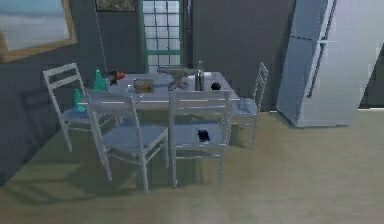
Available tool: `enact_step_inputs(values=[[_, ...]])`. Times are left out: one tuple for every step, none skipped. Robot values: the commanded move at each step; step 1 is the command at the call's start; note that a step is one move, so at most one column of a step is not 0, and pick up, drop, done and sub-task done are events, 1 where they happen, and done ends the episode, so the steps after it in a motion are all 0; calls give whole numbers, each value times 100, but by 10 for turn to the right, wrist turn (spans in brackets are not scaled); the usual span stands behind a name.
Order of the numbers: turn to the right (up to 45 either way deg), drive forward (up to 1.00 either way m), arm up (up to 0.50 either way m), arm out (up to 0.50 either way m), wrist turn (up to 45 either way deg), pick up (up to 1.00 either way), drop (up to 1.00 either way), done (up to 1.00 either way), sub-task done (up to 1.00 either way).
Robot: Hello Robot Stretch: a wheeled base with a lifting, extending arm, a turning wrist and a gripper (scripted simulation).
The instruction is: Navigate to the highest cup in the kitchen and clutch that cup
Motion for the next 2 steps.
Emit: enact_step_inputs(values=[[-90, 0, 0, 0, 0, 0, 0, 0, 0], [0, 35, 0, 0, 0, 0, 0, 0, 0]])
